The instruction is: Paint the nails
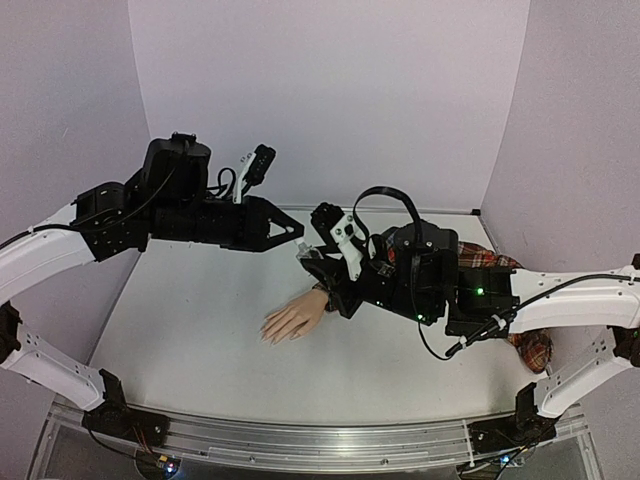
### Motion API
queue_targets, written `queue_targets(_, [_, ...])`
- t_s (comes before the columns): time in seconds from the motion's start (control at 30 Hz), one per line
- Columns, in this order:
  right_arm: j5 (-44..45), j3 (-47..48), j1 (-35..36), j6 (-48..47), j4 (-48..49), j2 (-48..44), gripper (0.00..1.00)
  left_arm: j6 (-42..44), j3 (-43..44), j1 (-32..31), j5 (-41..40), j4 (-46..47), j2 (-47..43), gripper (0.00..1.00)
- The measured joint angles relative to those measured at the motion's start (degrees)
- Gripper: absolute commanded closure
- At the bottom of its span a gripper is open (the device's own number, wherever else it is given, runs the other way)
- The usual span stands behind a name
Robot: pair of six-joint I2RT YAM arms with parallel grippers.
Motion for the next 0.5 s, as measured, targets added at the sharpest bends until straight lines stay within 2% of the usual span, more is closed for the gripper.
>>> queue_targets(0.5, [-0.4, 0.0, -0.6, 0.1, 0.3, 0.2, 1.00, 0.5, 0.6, 0.0, -0.6, -0.1, 0.0, 1.00])
